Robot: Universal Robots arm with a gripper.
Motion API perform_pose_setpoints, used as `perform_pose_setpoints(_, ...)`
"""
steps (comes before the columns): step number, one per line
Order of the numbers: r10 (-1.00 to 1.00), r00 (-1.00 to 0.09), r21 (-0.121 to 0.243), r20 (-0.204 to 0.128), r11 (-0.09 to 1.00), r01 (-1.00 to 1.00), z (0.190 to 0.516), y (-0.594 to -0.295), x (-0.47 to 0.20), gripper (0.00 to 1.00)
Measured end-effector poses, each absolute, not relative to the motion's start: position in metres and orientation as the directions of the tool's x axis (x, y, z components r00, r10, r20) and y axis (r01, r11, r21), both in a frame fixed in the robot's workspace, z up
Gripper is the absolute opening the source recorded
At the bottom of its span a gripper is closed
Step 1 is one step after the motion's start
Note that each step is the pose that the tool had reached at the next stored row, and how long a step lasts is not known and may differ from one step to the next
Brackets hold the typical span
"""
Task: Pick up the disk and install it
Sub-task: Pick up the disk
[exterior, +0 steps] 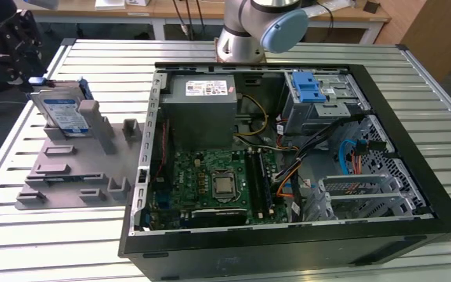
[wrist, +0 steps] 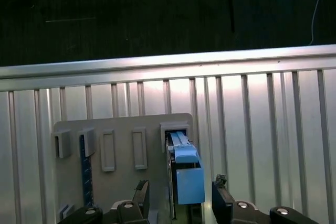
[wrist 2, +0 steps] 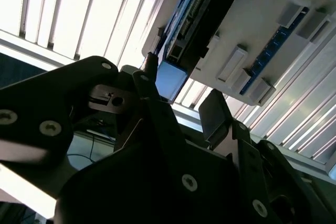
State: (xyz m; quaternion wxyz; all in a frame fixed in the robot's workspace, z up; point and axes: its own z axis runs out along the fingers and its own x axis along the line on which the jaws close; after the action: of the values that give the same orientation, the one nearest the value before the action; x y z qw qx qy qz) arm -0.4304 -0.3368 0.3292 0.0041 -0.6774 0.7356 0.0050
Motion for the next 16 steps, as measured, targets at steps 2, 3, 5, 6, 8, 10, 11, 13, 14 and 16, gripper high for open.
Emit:
perform_pose_setpoints(2,-0.997,-0.082,0.002,-0.013,0.082,-0.997,0.328,-0.336,-0.431,0.59)
perform_pose_setpoints(3,-0.997,-0.08,0.002,-0.013,0.08,-0.997,0.327,-0.336,-0.431,0.59)
perform_pose_setpoints(5,-0.997,-0.074,0.002,-0.016,0.074,-0.997,0.325,-0.336,-0.433,0.59)
perform_pose_setpoints(6,-0.997,-0.072,0.003,-0.018,0.072,-0.997,0.324,-0.336,-0.434,0.59)
perform_pose_setpoints(8,-0.997,-0.069,0.002,-0.02,0.069,-0.998,0.322,-0.336,-0.434,0.59)
perform_pose_setpoints(10,-0.997,-0.069,0.003,-0.02,0.069,-0.998,0.321,-0.336,-0.435,0.59)
perform_pose_setpoints(11,-0.997,-0.069,0.003,-0.02,0.069,-0.998,0.32,-0.336,-0.435,0.59)
perform_pose_setpoints(13,-0.997,-0.069,0.003,-0.02,0.069,-0.998,0.319,-0.335,-0.435,0.59)
perform_pose_setpoints(14,-0.997,-0.069,0.003,-0.02,0.069,-0.998,0.318,-0.335,-0.435,0.59)
perform_pose_setpoints(16,-0.997,-0.069,0.003,-0.02,0.069,-0.998,0.318,-0.334,-0.435,0.59)
